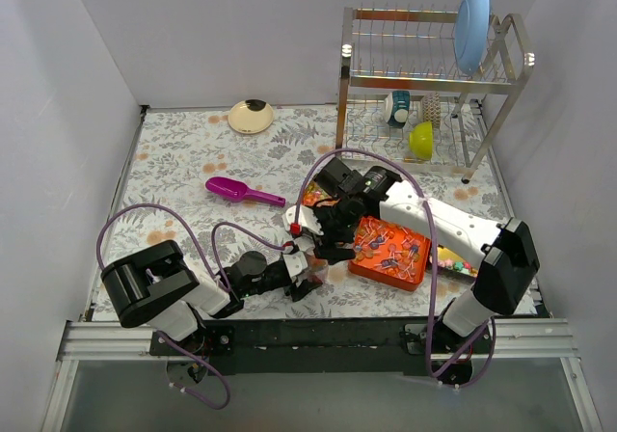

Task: Pack the candies
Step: Screw the bottle lid onto the packing bottle.

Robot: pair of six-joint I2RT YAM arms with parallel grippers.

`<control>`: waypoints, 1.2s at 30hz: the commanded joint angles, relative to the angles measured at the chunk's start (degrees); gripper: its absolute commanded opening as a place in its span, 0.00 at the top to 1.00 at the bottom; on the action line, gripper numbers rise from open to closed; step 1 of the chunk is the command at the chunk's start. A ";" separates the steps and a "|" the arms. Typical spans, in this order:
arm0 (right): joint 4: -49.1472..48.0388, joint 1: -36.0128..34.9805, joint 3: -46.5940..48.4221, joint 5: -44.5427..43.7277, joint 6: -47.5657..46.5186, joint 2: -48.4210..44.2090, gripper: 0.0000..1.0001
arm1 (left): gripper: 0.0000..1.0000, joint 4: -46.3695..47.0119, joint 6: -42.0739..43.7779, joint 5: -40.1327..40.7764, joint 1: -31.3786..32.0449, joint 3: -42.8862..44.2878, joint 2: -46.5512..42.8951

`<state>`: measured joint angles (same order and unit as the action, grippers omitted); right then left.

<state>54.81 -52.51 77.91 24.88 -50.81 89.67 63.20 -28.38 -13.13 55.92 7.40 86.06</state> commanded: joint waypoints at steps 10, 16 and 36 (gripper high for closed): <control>4.94 -0.40 8.40 11.58 -4.91 6.57 0.17 | 1.00 -4.23 1.22 2.05 -0.55 0.34 1.04; 8.04 -0.93 6.30 11.94 -7.11 5.87 0.19 | 1.00 -3.96 0.26 3.28 -1.34 0.60 1.56; 6.36 0.56 -3.91 2.63 -4.39 -1.34 0.21 | 1.00 -5.19 -2.03 3.81 -3.98 1.92 3.50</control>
<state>53.95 -52.45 75.75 28.05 -57.08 90.17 63.22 -30.26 -14.46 54.04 9.17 88.20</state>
